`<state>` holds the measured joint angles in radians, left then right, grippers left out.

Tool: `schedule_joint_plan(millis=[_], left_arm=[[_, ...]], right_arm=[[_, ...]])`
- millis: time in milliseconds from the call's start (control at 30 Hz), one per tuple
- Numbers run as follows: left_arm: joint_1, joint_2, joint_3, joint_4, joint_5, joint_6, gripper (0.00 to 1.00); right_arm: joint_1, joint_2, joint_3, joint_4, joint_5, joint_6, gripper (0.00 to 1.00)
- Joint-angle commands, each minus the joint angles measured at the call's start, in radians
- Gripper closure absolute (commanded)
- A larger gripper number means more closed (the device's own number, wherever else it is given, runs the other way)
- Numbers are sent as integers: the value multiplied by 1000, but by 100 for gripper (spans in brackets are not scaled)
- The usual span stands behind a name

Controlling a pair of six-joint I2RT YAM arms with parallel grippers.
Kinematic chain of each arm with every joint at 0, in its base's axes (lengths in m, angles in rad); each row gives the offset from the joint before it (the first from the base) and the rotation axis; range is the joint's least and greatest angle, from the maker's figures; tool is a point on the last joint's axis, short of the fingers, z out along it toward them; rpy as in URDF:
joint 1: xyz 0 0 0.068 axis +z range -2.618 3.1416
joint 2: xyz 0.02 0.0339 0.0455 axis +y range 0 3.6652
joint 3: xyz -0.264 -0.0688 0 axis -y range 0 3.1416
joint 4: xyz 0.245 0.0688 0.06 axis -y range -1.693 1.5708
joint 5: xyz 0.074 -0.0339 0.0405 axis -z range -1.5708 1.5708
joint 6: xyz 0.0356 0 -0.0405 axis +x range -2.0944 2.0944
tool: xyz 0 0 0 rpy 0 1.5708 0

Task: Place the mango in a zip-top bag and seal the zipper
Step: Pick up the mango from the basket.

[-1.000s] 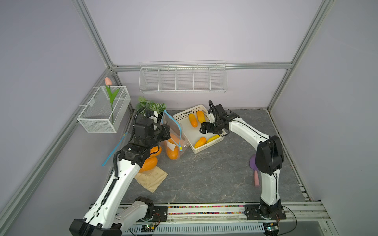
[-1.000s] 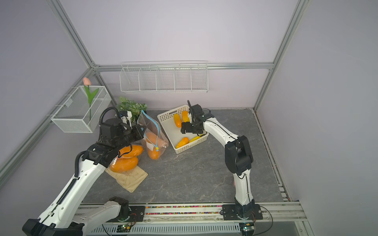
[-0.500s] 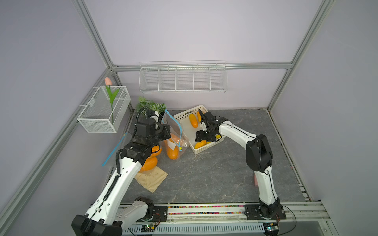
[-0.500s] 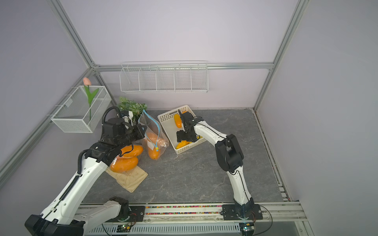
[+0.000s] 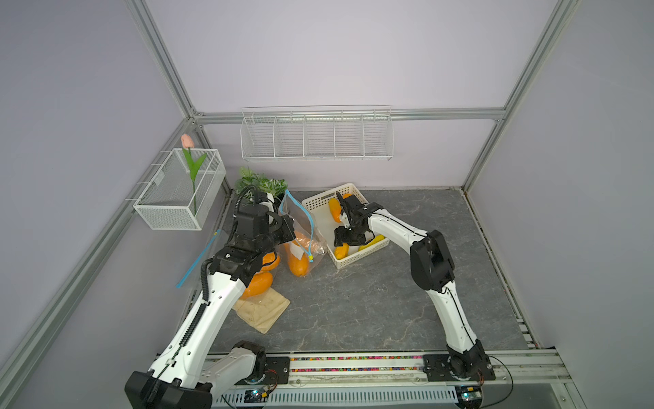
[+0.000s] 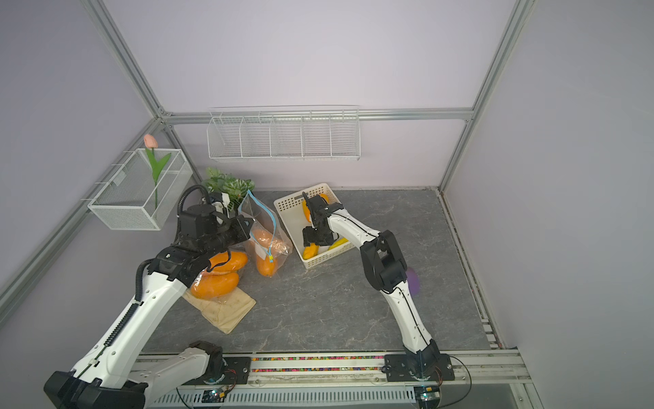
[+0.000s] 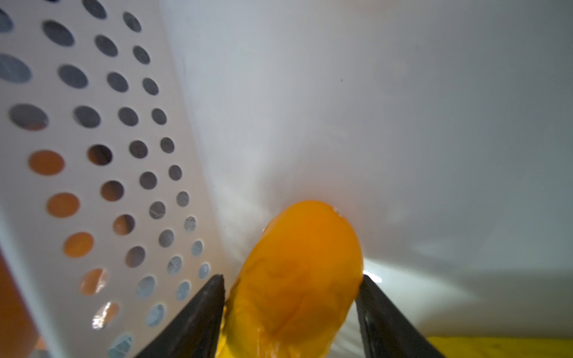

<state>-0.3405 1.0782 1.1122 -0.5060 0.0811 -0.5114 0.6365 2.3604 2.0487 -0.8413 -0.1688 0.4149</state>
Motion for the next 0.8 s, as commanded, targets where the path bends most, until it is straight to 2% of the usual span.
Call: schedule_joint_plan(millis=[0,100,200,400,567,667,767], left_arm=[[5,-1,-2,4,-18,13,100],[5,5,7,3,-10,12,100],[5,8,15,2,-3,11,100],[6,42,44,24,21,14,100],[5,66,61,31,37,5,100],[6,74,61,44,48,-3,100],[6,84,62,48,58,-12,100]], right_arm=[[14,-3,28,-48,21,-33,46],[19,-19,31,-51,38,-50,59],[17,-48,47,-53,50,-73,67],[-5,-159,13,13,93,-101,77],[-43,-341,-134,229,115,-88,85],[-59,-465,-238,403,91,-92,92],[-67,-591,-368,617,33,-100,93]])
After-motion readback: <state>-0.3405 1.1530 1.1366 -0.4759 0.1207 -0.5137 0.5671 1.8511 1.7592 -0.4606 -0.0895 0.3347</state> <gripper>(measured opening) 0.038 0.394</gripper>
